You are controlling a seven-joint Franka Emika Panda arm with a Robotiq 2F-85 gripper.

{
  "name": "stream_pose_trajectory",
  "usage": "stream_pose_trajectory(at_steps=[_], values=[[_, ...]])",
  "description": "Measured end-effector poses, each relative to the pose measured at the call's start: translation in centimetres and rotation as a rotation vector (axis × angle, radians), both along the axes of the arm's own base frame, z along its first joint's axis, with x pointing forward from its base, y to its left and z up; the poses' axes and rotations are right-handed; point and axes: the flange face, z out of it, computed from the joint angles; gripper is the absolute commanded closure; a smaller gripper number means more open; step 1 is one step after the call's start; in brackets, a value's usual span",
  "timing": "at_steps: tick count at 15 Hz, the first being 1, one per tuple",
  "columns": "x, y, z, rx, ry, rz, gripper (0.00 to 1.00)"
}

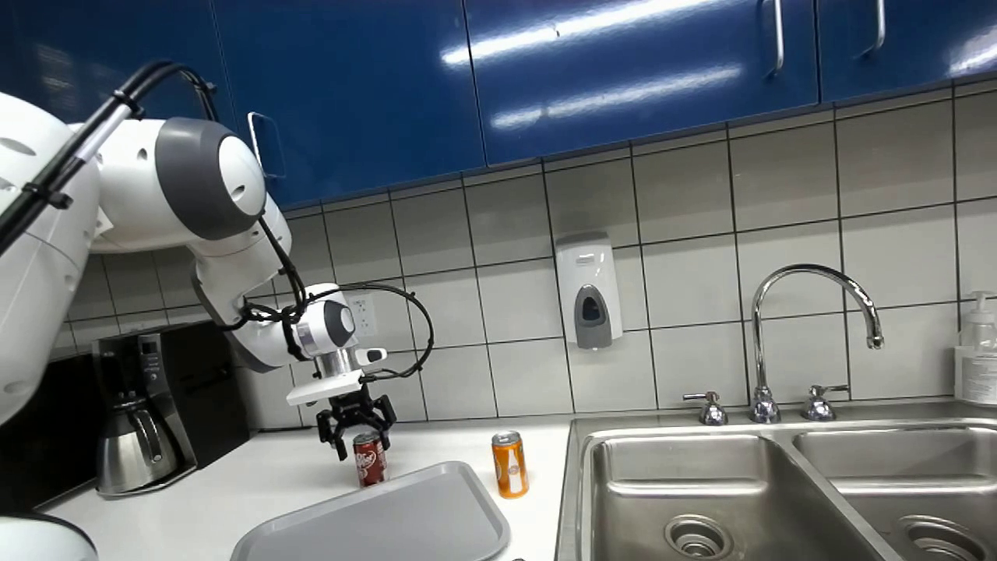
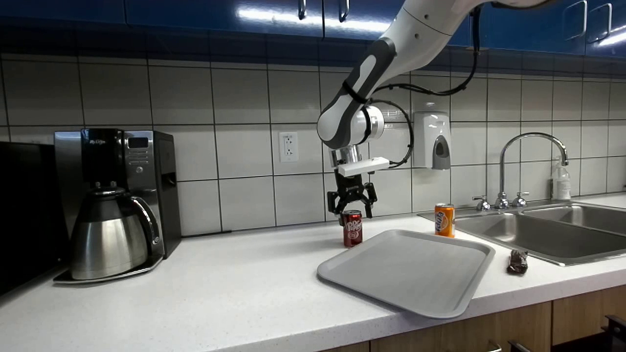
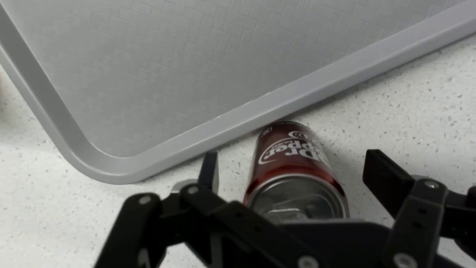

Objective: Put both cans on the grey tray

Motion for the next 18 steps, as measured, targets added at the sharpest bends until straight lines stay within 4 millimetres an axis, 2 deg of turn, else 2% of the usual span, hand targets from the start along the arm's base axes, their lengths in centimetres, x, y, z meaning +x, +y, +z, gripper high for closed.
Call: stream_pose_trajectory(at_steps=[7,18], values=[[0.7,1.3,0.6,-0.011,0.001,-0.030,0.00],[1.7,0.4,-2.0,-0.049,0.054,-0.082,0.00]])
